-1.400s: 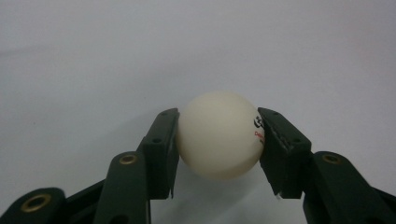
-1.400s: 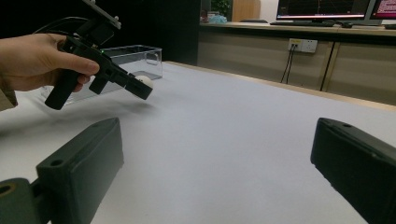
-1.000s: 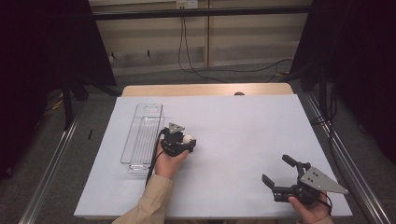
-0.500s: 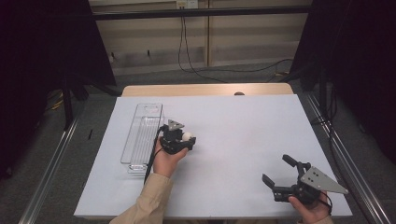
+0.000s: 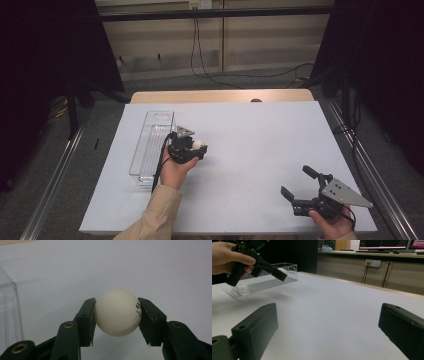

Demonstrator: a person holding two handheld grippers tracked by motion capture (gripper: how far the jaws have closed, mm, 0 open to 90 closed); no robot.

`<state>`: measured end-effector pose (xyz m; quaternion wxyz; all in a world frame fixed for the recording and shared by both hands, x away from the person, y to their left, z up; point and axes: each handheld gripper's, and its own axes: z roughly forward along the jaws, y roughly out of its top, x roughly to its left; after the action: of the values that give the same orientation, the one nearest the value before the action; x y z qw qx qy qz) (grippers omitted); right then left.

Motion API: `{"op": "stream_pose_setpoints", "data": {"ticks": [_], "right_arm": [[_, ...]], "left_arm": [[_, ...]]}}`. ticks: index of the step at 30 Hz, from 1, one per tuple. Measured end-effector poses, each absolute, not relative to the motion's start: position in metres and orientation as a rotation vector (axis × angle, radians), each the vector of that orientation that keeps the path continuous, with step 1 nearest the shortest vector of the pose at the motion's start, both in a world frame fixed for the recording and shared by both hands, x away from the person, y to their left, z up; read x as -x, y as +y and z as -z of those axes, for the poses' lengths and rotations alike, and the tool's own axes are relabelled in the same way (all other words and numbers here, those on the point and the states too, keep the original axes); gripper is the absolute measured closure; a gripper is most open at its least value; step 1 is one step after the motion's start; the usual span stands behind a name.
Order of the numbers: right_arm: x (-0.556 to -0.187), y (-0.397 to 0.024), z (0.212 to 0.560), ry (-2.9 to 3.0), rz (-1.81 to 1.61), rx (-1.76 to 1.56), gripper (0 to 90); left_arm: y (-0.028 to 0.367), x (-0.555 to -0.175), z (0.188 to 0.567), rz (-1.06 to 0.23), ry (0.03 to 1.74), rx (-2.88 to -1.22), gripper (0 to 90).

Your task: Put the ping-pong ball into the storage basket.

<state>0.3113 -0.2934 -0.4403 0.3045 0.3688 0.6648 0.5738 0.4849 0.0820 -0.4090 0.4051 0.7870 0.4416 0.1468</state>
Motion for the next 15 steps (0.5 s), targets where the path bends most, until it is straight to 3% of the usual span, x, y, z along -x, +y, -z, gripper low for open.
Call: {"op": "stream_pose_setpoints", "data": {"ticks": [15], "right_arm": [[-0.3122, -0.2934, 0.4407, 1.753, -1.513, -0.983, 1.8]], "left_arm": [[0.0884, -0.4826, 0.4008, -0.379, 1.118, -1.974, 51.1]]}}
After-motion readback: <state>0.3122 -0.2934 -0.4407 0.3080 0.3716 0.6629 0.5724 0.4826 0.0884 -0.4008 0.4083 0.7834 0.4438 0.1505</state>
